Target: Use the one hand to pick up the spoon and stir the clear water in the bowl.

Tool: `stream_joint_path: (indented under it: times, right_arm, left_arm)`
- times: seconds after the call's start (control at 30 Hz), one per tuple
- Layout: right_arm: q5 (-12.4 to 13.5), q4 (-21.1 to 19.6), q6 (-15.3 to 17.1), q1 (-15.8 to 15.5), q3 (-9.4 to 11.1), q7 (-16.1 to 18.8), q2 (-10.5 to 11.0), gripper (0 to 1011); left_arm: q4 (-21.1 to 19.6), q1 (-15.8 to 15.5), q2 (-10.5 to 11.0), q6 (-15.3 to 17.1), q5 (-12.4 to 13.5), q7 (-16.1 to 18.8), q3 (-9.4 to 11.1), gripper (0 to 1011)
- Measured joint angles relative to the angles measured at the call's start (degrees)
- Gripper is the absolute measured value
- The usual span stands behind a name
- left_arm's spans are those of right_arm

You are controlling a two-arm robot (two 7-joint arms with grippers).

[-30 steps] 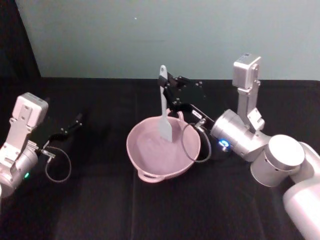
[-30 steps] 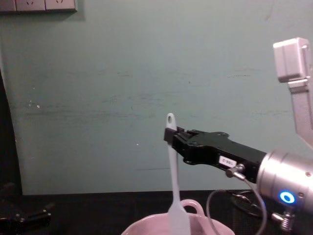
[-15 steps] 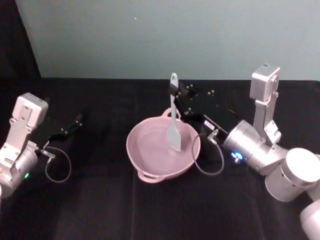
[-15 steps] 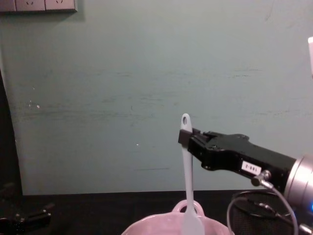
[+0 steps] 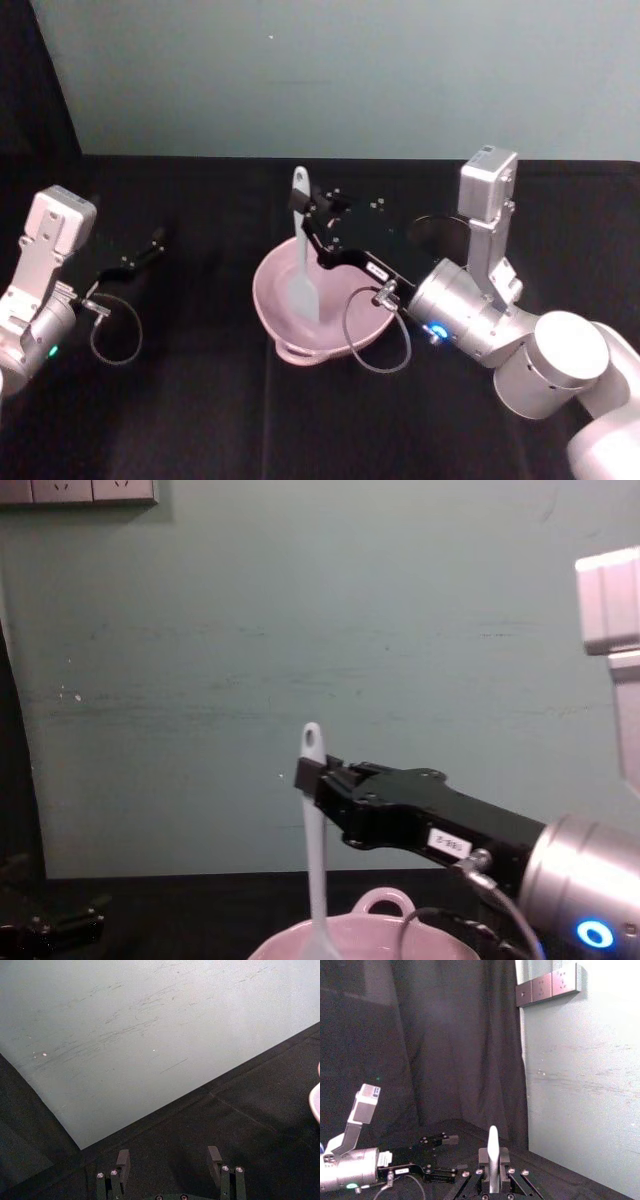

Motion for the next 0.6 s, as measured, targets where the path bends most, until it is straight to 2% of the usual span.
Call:
stream_joint_path:
  times: [0.27, 0.6]
  right_arm:
    - [-1.15, 3.83, -0.13, 2.94, -1.48, -0.1, -2.42, 117]
    - [-2.1, 9.11, -0.87, 6.82, -1.15, -0.93, -4.4, 117]
  left_arm:
    - [0.0, 0.0, 0.0, 0.0, 0.0, 0.0, 0.0, 1011]
    - [0.0, 0.0, 0.0, 0.0, 0.0, 0.0, 0.0, 1011]
